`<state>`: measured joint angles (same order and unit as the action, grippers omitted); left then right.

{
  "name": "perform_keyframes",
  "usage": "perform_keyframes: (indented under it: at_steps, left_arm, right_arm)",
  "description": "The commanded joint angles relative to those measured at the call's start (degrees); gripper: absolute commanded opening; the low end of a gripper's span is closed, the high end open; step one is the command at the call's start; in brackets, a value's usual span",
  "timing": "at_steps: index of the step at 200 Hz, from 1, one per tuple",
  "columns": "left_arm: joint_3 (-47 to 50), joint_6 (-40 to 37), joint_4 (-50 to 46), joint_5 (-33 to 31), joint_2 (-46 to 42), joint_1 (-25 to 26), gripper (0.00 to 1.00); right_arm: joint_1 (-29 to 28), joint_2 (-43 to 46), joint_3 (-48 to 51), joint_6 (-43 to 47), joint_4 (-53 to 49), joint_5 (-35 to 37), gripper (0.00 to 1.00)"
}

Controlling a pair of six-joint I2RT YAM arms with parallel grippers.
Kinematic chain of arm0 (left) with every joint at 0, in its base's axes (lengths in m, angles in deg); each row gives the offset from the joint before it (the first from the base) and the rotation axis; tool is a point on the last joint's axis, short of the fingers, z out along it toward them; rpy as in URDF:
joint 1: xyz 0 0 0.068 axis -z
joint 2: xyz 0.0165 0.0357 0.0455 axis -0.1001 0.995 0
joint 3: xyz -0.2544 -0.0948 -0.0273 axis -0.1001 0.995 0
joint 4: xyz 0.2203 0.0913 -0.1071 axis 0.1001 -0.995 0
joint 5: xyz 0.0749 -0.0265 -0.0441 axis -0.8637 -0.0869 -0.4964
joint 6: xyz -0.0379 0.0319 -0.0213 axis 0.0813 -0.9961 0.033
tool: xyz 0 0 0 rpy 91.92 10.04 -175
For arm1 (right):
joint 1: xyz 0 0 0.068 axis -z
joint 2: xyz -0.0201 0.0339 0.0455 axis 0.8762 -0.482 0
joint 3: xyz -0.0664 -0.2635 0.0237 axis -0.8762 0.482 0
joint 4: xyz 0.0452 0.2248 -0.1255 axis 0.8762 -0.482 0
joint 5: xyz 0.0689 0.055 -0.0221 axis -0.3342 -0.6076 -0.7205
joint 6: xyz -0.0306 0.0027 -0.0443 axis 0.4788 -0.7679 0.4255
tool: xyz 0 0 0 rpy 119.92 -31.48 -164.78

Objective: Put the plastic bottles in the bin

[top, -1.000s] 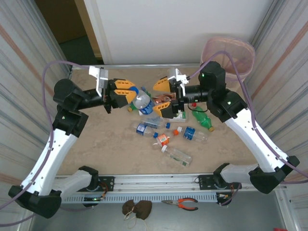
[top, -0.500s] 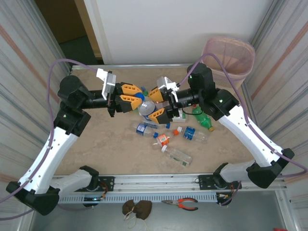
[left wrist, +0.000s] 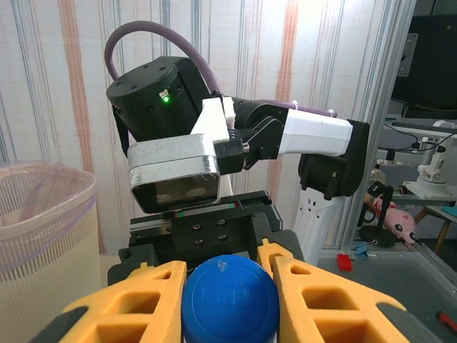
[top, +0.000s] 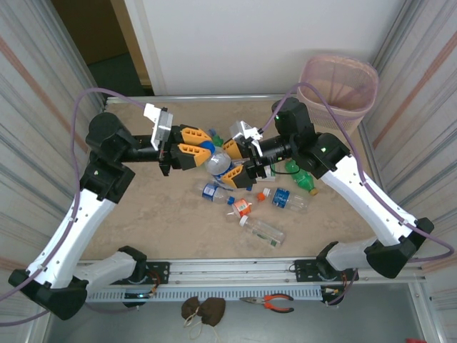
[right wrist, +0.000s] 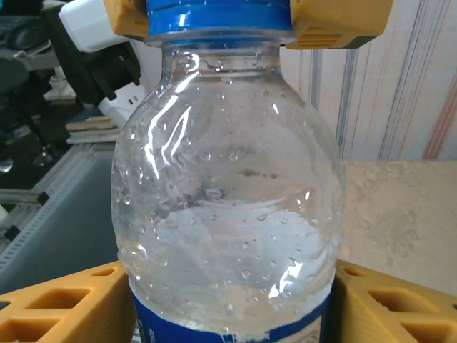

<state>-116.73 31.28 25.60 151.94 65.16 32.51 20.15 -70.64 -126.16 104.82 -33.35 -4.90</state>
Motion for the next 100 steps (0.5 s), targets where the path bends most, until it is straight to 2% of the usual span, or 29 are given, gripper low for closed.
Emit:
perform_keyframes:
  at_steps: [1,39,55,71,89,100]
  left_arm:
    - [-1.4,-1.5,1.5,0.4,-0.8,0.5,0.0]
    - [-1.2,-1.5,1.4,-0.5,-0.9,0.6,0.01]
    - [-0.9,-1.9,1.2,-1.5,-1.3,0.6,0.16]
    - [-0.2,-2.9,0.3,-3.0,-2.1,0.6,0.42]
    - [0.6,-5.8,-2.8,-6.4,-3.6,0.6,0.58]
    - [1.2,-7.6,-4.3,-9.0,-5.0,0.6,0.62]
  right_arm:
    - [-0.7,0.3,0.1,1.0,-1.2,-1.6,0.58]
    - [-0.9,0.5,0.0,-0.3,0.6,-1.9,0.53]
    - [-0.9,0.6,-0.2,-0.7,1.0,-1.3,0.52]
    - [-1.0,0.9,-0.6,-0.7,1.0,-0.5,0.51]
    - [-0.7,1.1,-1.2,-0.9,1.0,0.6,0.5]
    - [-0.3,1.1,-1.7,-1.3,1.0,1.2,0.5]
